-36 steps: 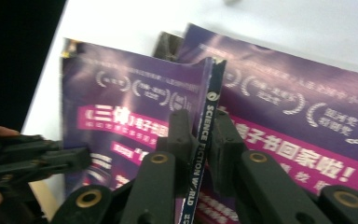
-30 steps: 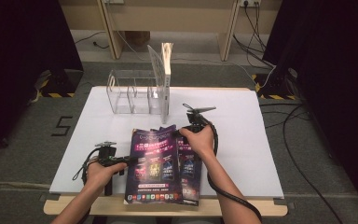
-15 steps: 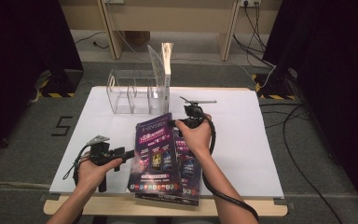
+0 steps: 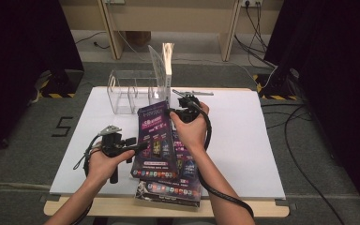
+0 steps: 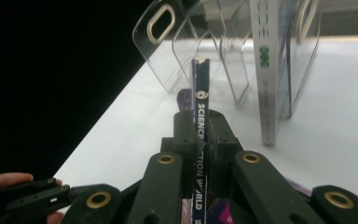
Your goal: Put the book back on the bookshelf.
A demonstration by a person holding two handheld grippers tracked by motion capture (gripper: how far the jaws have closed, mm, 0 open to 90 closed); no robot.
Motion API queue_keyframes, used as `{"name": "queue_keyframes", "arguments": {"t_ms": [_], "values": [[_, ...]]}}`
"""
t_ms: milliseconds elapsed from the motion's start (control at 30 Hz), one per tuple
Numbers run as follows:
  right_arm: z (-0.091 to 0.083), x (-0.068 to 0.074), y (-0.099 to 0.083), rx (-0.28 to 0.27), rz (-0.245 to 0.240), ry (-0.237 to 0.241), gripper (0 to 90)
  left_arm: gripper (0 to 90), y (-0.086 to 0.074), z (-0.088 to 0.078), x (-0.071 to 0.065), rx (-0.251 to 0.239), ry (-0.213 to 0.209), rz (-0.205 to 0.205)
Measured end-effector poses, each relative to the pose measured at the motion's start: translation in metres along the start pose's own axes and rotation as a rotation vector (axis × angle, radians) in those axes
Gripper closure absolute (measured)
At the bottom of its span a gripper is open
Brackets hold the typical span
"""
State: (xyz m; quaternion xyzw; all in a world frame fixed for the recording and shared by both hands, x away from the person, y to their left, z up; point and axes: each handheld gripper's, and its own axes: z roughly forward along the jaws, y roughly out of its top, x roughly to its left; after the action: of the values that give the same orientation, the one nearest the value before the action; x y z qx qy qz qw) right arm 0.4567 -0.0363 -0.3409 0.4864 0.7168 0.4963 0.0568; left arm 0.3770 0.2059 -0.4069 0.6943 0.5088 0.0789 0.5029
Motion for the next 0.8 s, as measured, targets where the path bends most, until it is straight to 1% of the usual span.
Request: {"name": "queue_keyframes", "arguments": {"t_ms": [67, 167, 300, 333, 433, 467, 633, 700, 800], "values": [[-0.001, 0.003, 0.002, -0.023, -0.008, -0.005, 84.8, 38.0, 0.004, 0.003, -0.003, -0.015, -0.010, -0.012], [-0.002, 0.009, 0.007, -0.065, -0.021, -0.018, 84.8, 39.8, 0.009, 0.006, -0.008, -0.025, -0.017, 0.015], [-0.003, 0.017, 0.012, -0.114, -0.052, -0.042, 84.8, 41.5, 0.017, 0.007, -0.016, -0.041, -0.028, 0.054], [-0.002, 0.019, 0.013, -0.123, -0.059, -0.046, 84.8, 42.0, 0.020, 0.008, -0.019, -0.046, -0.030, 0.073], [-0.001, 0.024, 0.016, -0.141, -0.063, -0.062, 84.8, 42.7, 0.026, 0.009, -0.023, -0.058, -0.038, 0.087], [-0.001, 0.025, 0.017, -0.143, -0.060, -0.066, 84.8, 42.4, 0.028, 0.010, -0.025, -0.058, -0.034, 0.097], [0.002, 0.036, 0.022, -0.181, -0.098, -0.084, 84.8, 41.6, 0.040, 0.012, -0.034, -0.079, -0.044, 0.118], [0.003, 0.038, 0.024, -0.203, -0.102, -0.084, 84.8, 41.3, 0.044, 0.013, -0.037, -0.087, -0.042, 0.124], [0.004, 0.041, 0.026, -0.214, -0.106, -0.088, 84.8, 40.8, 0.050, 0.015, -0.039, -0.095, -0.032, 0.129]]}}
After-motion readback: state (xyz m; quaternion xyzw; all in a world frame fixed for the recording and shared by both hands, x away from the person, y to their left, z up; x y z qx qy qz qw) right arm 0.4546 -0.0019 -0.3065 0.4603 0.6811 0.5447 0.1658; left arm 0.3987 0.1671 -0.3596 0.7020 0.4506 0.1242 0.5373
